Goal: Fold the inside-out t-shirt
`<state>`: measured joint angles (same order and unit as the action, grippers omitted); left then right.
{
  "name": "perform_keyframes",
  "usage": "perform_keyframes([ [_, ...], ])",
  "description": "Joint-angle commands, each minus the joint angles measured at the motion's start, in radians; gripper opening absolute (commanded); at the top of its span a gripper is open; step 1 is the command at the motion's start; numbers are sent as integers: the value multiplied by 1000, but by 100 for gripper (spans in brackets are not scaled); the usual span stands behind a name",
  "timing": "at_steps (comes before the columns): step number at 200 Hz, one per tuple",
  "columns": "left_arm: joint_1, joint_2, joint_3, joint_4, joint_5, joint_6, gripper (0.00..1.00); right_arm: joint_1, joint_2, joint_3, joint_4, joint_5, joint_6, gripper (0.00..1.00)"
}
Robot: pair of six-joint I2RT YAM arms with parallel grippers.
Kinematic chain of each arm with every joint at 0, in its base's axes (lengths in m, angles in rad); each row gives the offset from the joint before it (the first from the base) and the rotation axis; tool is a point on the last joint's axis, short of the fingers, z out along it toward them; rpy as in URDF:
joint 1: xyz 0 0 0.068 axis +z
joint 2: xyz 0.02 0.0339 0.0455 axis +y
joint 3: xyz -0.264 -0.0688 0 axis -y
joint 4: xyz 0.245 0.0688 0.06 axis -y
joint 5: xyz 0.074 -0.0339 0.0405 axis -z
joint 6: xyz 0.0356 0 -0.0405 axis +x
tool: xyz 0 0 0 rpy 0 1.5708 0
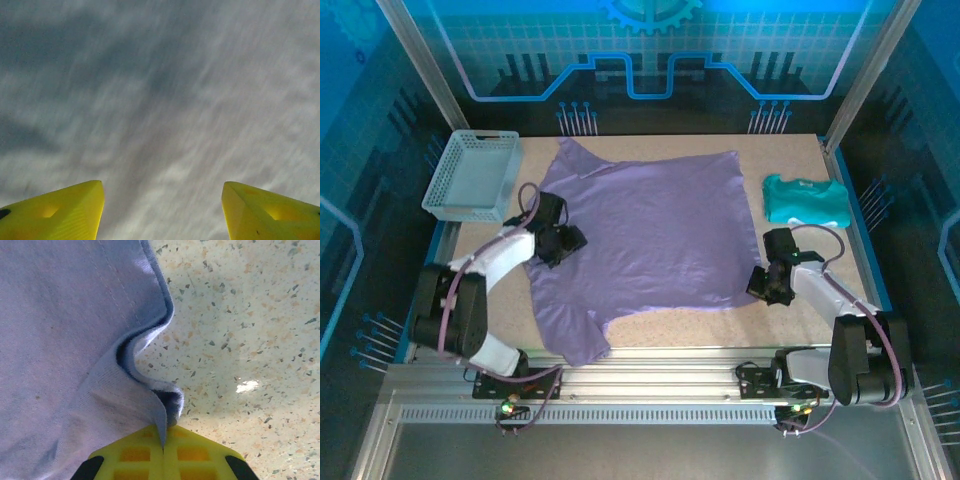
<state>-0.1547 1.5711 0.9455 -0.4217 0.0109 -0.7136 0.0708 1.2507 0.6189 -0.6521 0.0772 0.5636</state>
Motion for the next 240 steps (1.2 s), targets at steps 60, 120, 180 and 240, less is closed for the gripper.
perform_keyframes([
  [60, 141, 530, 612, 19, 96, 95, 64, -8, 5, 30, 9, -31, -28, 0],
  [120, 164, 795, 952, -145, 146, 120, 58, -8, -16, 48, -5, -25, -30, 0],
  [180, 173, 1089, 1418, -371, 130, 153, 53, -8, -20, 86, -20, -9, -36, 0],
  [240, 205, 1245, 1713, -376, 139, 111, 55, -12, 10, 105, -5, 18, -48, 0],
])
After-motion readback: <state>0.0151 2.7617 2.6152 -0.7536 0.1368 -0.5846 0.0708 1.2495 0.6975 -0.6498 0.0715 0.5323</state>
